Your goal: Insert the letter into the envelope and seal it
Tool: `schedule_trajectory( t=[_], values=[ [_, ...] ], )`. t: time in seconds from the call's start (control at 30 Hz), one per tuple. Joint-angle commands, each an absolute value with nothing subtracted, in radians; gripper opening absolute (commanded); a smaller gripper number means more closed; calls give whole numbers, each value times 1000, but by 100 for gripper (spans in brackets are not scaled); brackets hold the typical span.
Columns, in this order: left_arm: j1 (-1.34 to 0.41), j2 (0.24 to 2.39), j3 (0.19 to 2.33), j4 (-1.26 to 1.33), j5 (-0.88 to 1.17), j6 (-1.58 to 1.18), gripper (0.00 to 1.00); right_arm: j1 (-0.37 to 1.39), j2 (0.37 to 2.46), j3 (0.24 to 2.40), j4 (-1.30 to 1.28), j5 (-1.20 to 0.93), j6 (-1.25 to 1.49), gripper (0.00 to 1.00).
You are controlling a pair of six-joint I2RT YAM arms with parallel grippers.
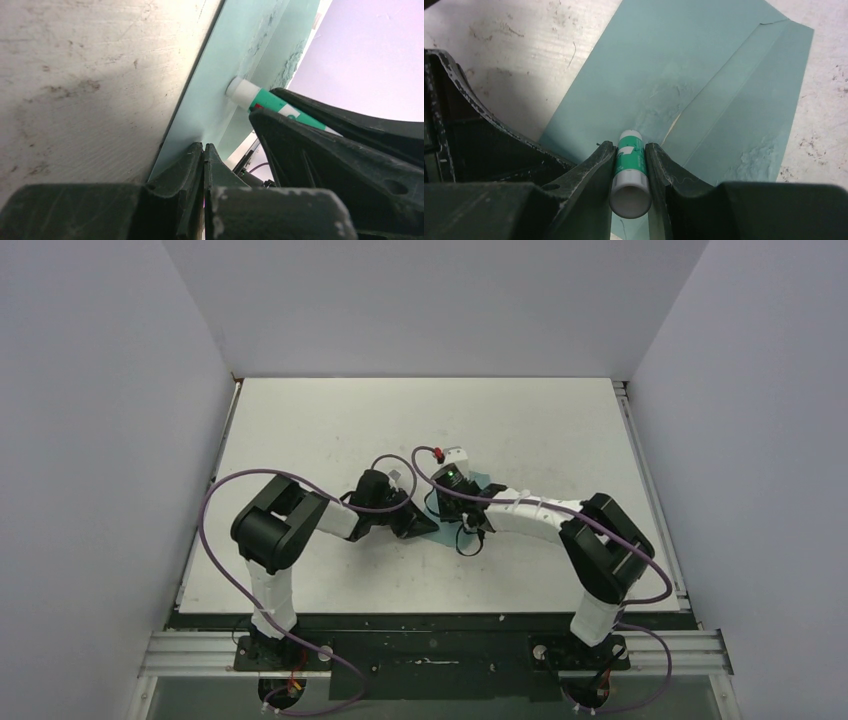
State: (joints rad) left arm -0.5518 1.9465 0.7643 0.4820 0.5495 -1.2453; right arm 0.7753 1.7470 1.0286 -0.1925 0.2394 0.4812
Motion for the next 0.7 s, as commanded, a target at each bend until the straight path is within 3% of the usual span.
schedule_trajectory(
  t=[0.0, 0.3, 0.67],
  values=[
    [-548, 2002, 719, 374, 439, -1224, 0, 743, 1713, 999, -310, 174, 471, 5],
    [-548, 2019, 704, 388, 444, -1223, 0, 606, 1829, 1107, -254, 134, 321, 5],
    [-549, 2039, 721, 422, 448, -1251, 0, 738, 1738, 1008, -329, 44, 372, 5]
  ],
)
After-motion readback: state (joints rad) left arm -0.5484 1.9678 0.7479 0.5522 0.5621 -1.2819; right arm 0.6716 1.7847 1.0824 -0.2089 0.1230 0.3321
